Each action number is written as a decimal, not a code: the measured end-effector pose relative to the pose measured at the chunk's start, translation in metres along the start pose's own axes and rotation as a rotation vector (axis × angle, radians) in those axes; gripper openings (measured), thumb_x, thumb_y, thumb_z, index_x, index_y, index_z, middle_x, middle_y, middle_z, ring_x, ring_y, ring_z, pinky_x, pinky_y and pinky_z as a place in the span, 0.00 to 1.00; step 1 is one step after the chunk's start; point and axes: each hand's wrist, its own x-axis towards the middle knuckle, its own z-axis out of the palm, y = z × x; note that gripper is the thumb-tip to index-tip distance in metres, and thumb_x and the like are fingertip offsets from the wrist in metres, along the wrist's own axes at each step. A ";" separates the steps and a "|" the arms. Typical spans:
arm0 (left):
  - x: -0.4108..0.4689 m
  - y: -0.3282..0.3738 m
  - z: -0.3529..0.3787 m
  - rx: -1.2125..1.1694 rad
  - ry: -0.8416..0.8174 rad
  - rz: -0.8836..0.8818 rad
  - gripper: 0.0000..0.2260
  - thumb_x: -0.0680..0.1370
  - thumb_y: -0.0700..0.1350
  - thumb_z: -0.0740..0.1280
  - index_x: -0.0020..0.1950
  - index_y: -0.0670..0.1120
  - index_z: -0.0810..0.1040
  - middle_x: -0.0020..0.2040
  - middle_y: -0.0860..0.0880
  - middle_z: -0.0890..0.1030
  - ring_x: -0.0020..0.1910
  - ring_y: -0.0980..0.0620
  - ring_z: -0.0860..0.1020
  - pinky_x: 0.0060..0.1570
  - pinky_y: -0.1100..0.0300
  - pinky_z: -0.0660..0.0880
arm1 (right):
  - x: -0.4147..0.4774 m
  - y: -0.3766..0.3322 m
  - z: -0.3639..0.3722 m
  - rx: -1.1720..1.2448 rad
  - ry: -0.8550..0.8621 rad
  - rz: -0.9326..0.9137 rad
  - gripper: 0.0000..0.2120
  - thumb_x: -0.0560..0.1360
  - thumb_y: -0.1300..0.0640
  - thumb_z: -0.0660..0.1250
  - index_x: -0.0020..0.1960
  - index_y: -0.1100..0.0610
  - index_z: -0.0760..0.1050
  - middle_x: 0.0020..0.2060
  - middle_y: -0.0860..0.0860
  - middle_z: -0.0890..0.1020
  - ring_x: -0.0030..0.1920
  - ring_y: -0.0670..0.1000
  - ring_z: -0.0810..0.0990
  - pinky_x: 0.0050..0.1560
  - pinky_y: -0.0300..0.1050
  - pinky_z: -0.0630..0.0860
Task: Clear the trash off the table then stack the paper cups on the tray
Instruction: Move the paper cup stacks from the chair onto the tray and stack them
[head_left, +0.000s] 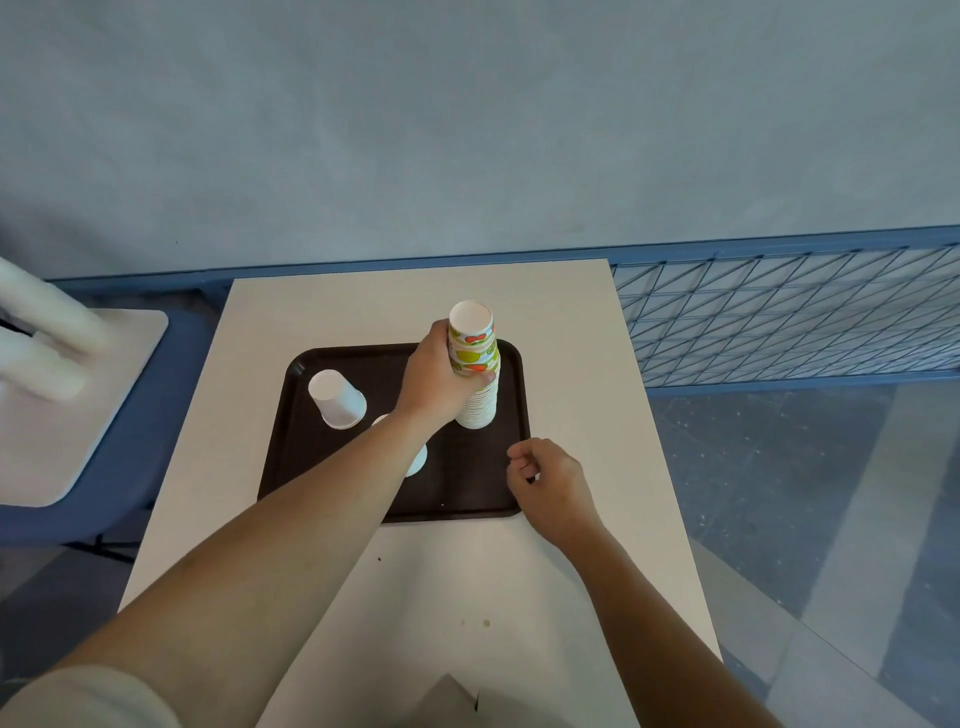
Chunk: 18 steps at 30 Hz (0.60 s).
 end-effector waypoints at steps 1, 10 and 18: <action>0.000 -0.002 0.002 -0.002 0.004 -0.006 0.33 0.71 0.48 0.81 0.72 0.48 0.69 0.66 0.51 0.79 0.64 0.49 0.79 0.58 0.60 0.73 | 0.000 0.000 -0.002 -0.009 -0.007 -0.001 0.08 0.78 0.61 0.67 0.55 0.54 0.80 0.45 0.46 0.80 0.45 0.45 0.78 0.44 0.27 0.72; -0.008 -0.001 0.000 -0.055 -0.005 -0.052 0.47 0.67 0.50 0.84 0.80 0.50 0.61 0.73 0.50 0.74 0.71 0.49 0.74 0.68 0.53 0.73 | -0.006 -0.009 -0.007 -0.057 -0.032 -0.050 0.09 0.78 0.61 0.68 0.57 0.55 0.80 0.46 0.47 0.79 0.44 0.43 0.77 0.44 0.25 0.71; -0.071 0.004 -0.051 -0.208 0.123 -0.036 0.42 0.71 0.50 0.81 0.80 0.53 0.63 0.74 0.51 0.73 0.69 0.56 0.75 0.70 0.57 0.73 | -0.018 -0.059 0.016 -0.020 -0.071 -0.145 0.07 0.79 0.58 0.67 0.56 0.53 0.80 0.42 0.45 0.80 0.42 0.44 0.79 0.42 0.29 0.74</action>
